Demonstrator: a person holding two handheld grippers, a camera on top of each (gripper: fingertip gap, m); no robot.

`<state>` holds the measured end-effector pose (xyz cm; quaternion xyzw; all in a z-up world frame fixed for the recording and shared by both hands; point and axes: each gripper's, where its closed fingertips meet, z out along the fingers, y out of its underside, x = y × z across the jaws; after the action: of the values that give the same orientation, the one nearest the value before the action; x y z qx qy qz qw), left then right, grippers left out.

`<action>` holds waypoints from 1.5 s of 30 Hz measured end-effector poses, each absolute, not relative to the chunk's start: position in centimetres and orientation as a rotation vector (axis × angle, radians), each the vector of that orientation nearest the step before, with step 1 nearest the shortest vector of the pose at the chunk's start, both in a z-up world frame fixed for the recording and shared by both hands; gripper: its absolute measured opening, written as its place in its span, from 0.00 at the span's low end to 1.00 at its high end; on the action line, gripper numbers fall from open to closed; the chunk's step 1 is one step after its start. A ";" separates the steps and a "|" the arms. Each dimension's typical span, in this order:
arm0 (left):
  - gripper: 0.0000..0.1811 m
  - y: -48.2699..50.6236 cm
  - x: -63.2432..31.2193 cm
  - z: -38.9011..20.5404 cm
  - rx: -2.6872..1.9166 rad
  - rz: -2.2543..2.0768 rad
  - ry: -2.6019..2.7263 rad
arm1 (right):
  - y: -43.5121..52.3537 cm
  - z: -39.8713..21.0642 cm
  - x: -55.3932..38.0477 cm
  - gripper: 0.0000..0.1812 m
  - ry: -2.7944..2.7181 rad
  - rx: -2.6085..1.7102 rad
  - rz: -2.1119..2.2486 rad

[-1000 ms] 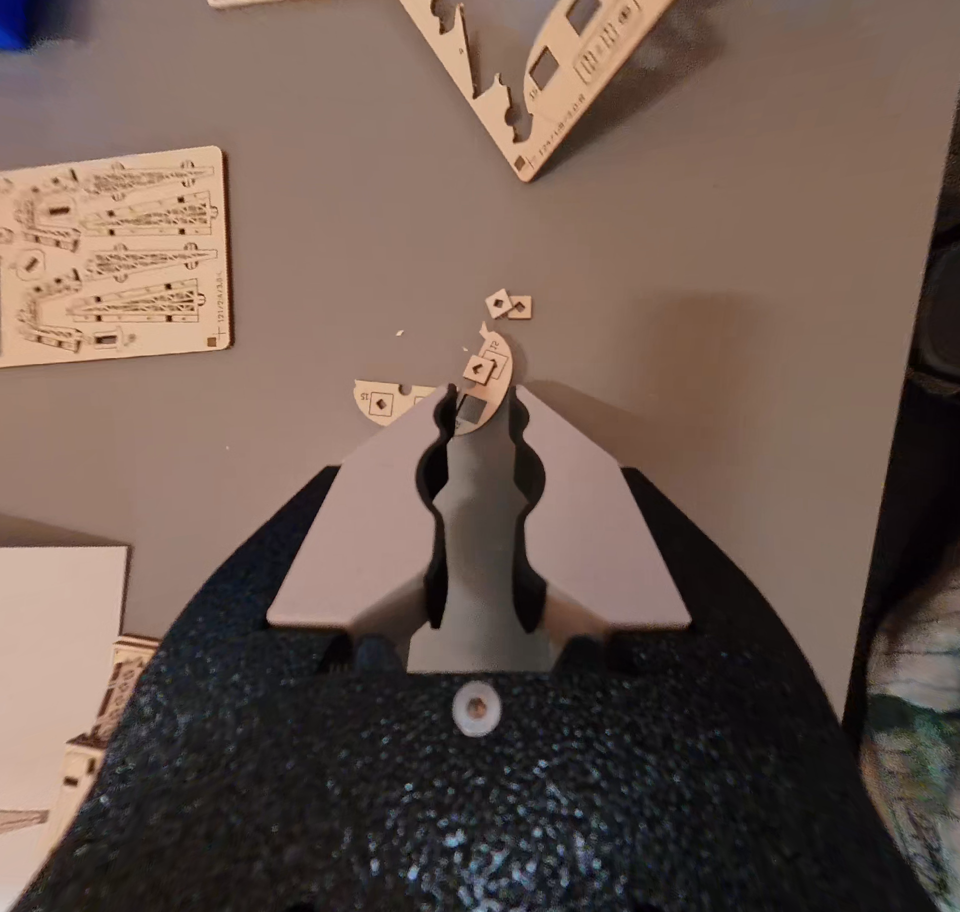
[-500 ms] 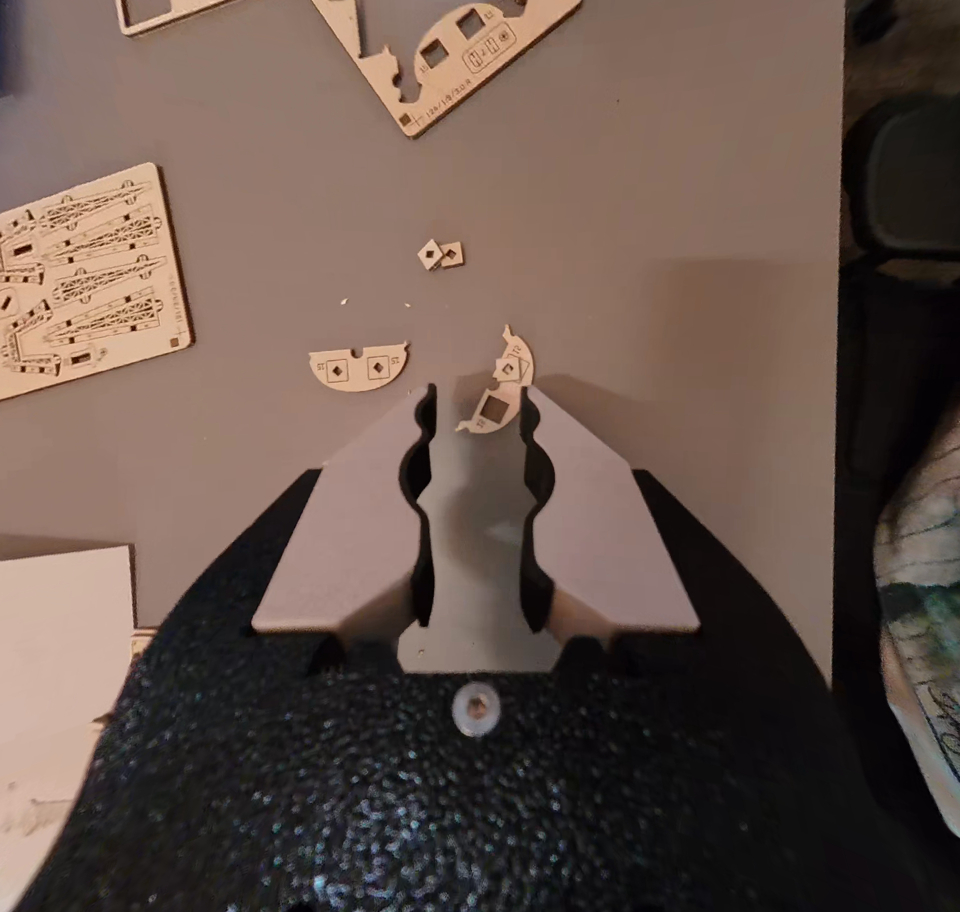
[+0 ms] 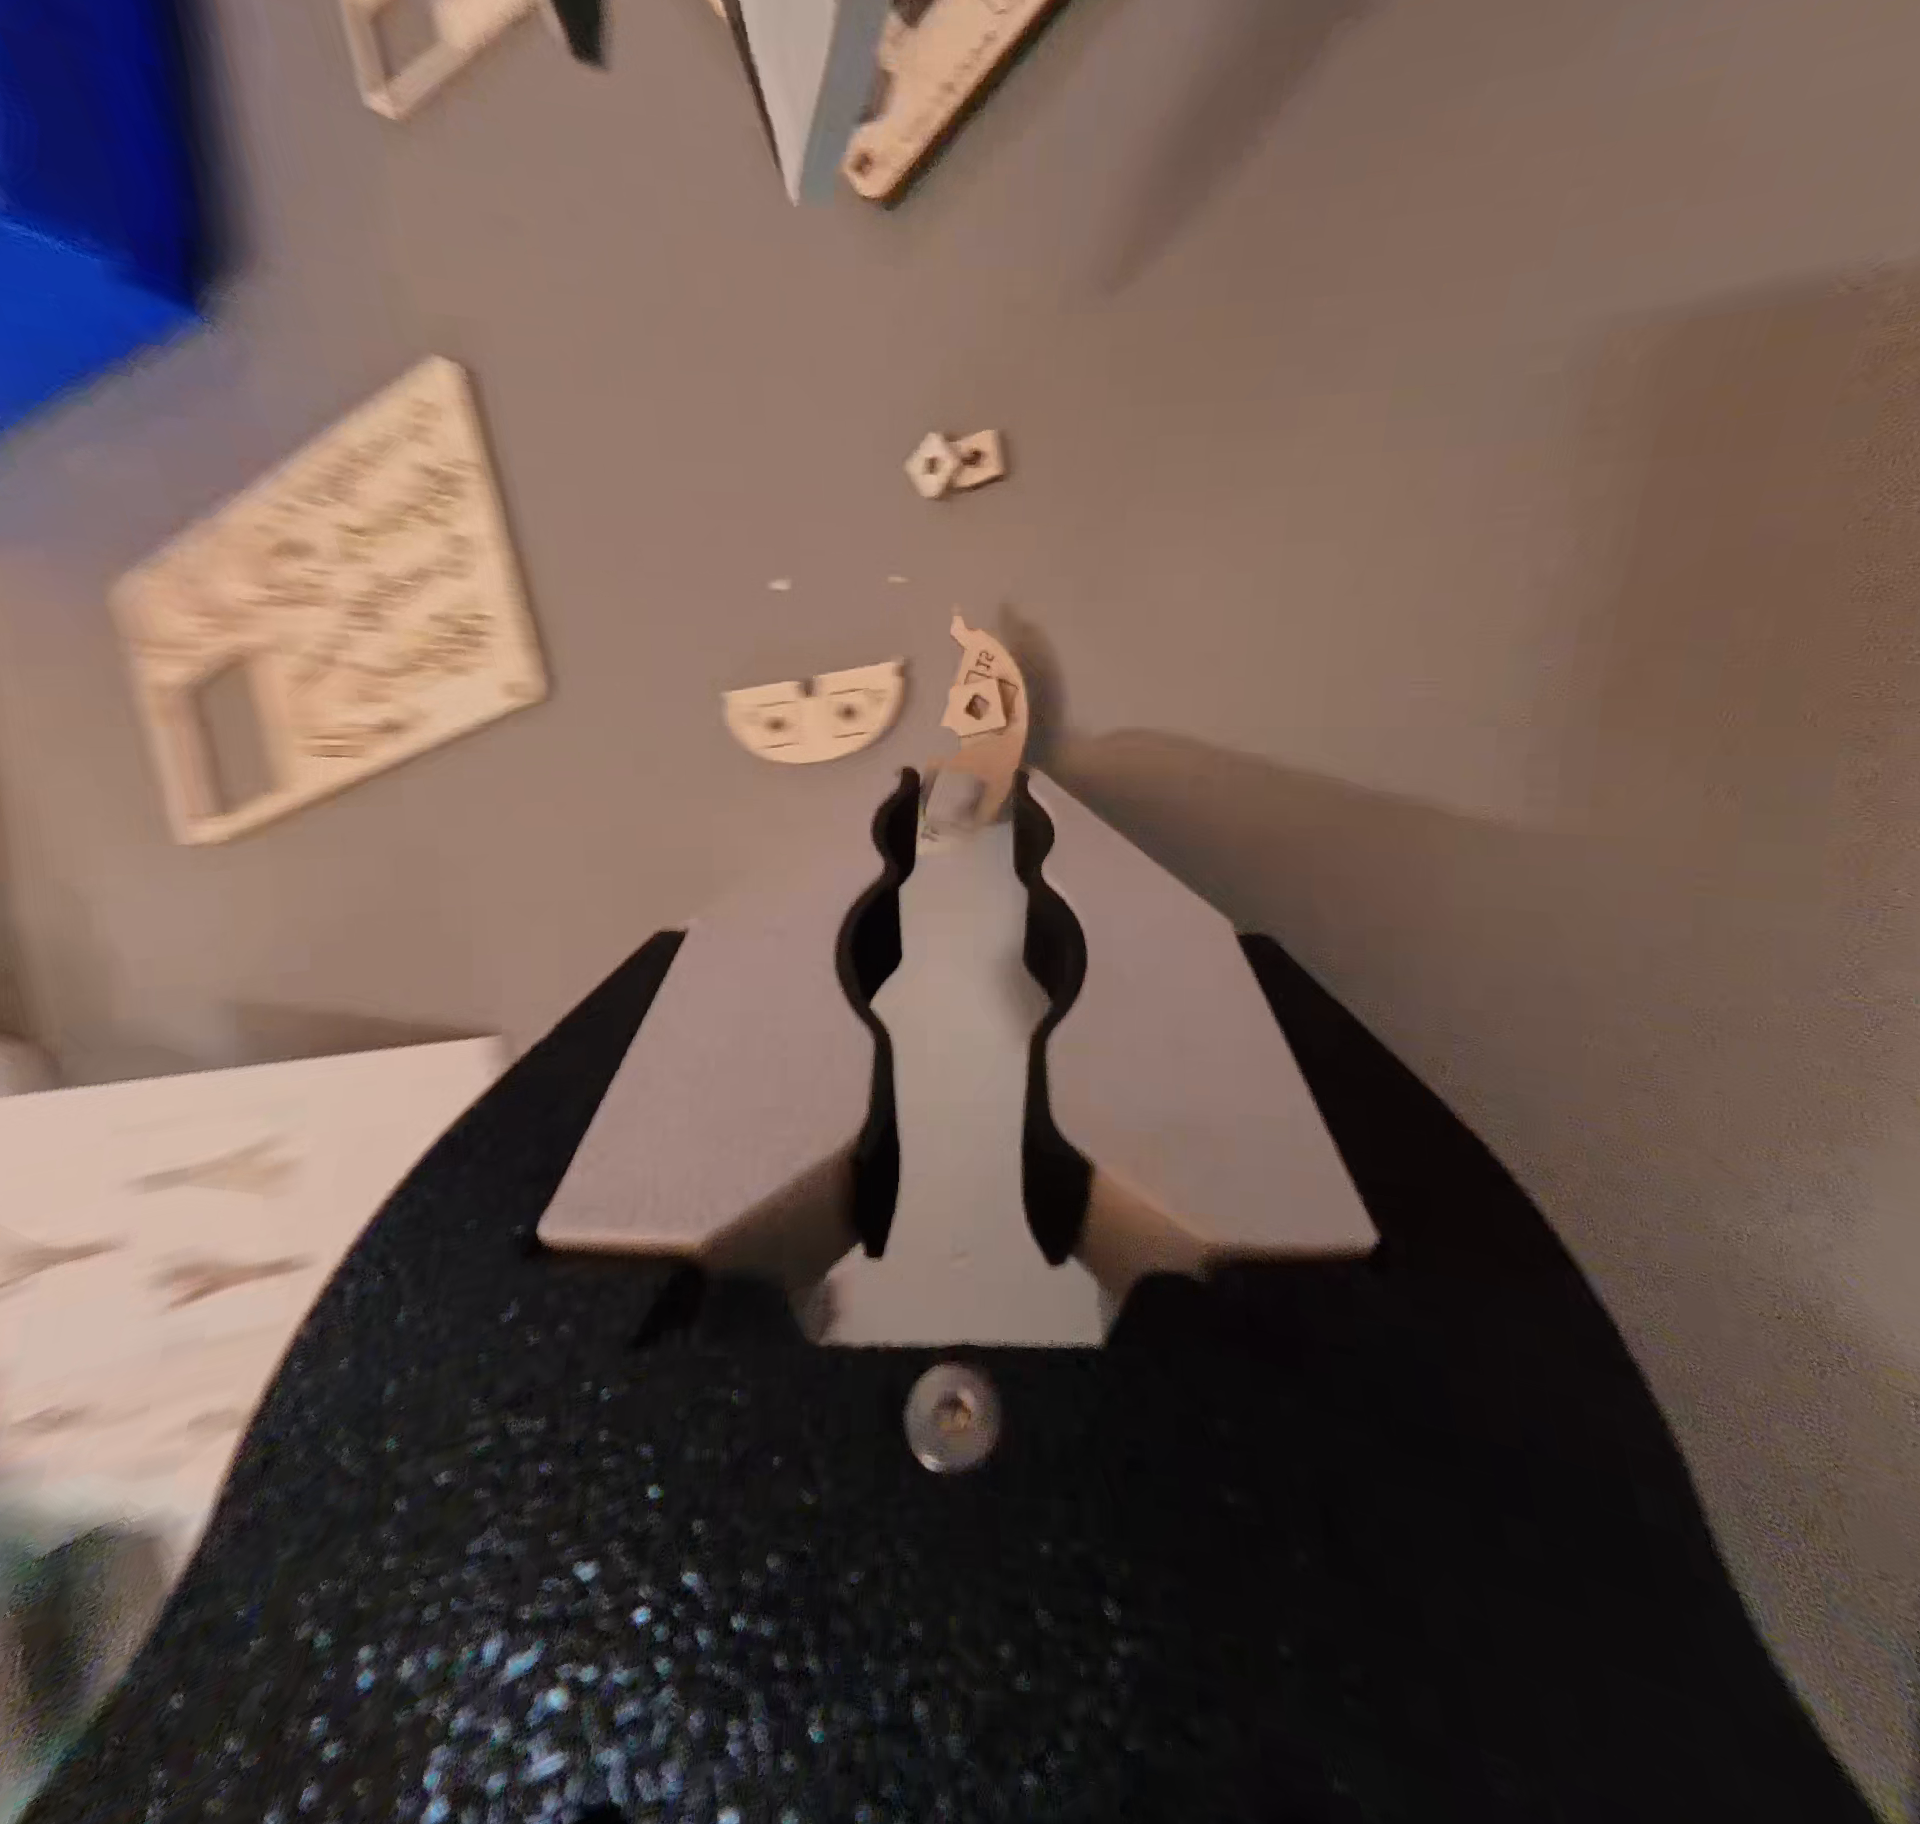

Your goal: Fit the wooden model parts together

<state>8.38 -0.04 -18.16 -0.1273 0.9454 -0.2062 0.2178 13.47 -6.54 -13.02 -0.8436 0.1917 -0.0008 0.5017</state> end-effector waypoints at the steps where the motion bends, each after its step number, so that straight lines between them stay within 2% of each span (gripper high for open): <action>1: 0.08 0.5 9.3 -17.3 -0.284 -0.489 2.514 | -6.4 -13.1 13.6 0.30 0.479 -2.037 0.009; 3: 0.08 1.4 10.9 -14.7 -0.080 -0.278 2.251 | -6.0 -13.0 13.9 0.30 0.511 -2.000 0.031; 6: 0.08 0.9 11.6 -12.2 0.223 -0.042 1.941 | -4.9 -12.5 13.7 0.22 0.509 -1.928 0.118; 10: 0.08 0.5 11.8 -14.5 0.461 0.162 1.883 | -4.0 -13.0 13.6 0.16 0.444 -1.929 0.109; 14: 0.08 0.4 12.4 -14.7 0.491 0.198 1.838 | -4.9 -14.5 14.3 0.13 0.423 -2.010 0.004; 18: 0.08 1.7 13.0 -14.4 0.296 0.083 1.926 | -4.3 -13.8 13.9 0.12 0.408 -1.951 0.063; 23: 0.08 0.5 11.9 -12.6 -0.077 -0.367 2.046 | -2.8 -11.9 12.8 0.11 0.349 -1.812 0.178; 26: 0.08 0.7 11.6 -11.0 -0.192 -0.493 2.003 | -1.9 -10.6 11.6 0.13 0.314 -1.712 0.301; 27: 0.08 0.7 11.4 -10.4 -0.205 -0.516 1.982 | -1.6 -10.3 11.7 0.16 0.325 -1.692 0.311; 31: 0.08 1.0 11.2 -8.5 -0.252 -0.534 1.873 | -0.6 -8.8 11.6 0.14 0.336 -1.602 0.350; 38: 0.08 1.2 11.1 -8.1 -0.288 -0.527 1.828 | 0.1 -6.9 10.9 0.00 0.282 -1.498 0.386; 45: 0.08 0.9 10.8 -8.2 -0.345 -0.622 1.864 | -0.2 -6.9 10.7 0.00 0.244 -1.512 0.358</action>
<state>10.79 0.92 -8.20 -0.1453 0.7849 -0.2620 0.5424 10.75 -0.16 -6.88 -0.6803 0.1097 0.1612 0.7065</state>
